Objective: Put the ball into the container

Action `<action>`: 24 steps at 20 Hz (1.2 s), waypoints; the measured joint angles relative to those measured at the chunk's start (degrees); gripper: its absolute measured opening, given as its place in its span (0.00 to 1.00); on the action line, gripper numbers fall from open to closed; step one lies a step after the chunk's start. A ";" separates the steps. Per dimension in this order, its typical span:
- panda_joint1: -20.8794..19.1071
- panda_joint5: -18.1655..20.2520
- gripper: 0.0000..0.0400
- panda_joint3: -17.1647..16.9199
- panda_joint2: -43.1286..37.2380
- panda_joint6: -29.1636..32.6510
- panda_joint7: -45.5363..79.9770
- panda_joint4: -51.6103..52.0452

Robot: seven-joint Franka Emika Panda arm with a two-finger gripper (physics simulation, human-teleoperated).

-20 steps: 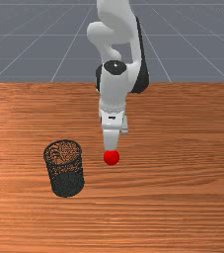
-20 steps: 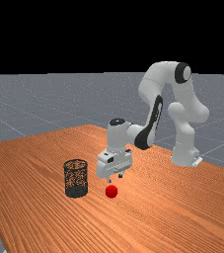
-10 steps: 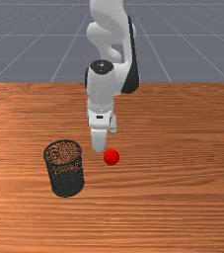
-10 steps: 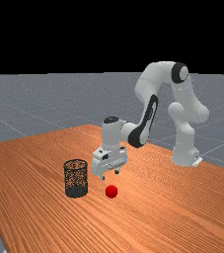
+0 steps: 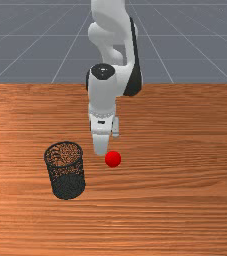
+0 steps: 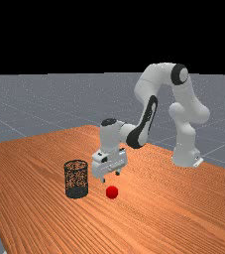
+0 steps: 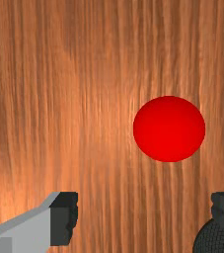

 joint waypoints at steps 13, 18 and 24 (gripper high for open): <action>-0.08 0.05 0.75 0.14 10.44 3.76 0.11 5.50; -0.33 0.72 0.37 0.62 30.20 -17.66 -0.74 44.54; -0.43 0.82 0.99 0.70 28.07 -10.18 -0.42 43.12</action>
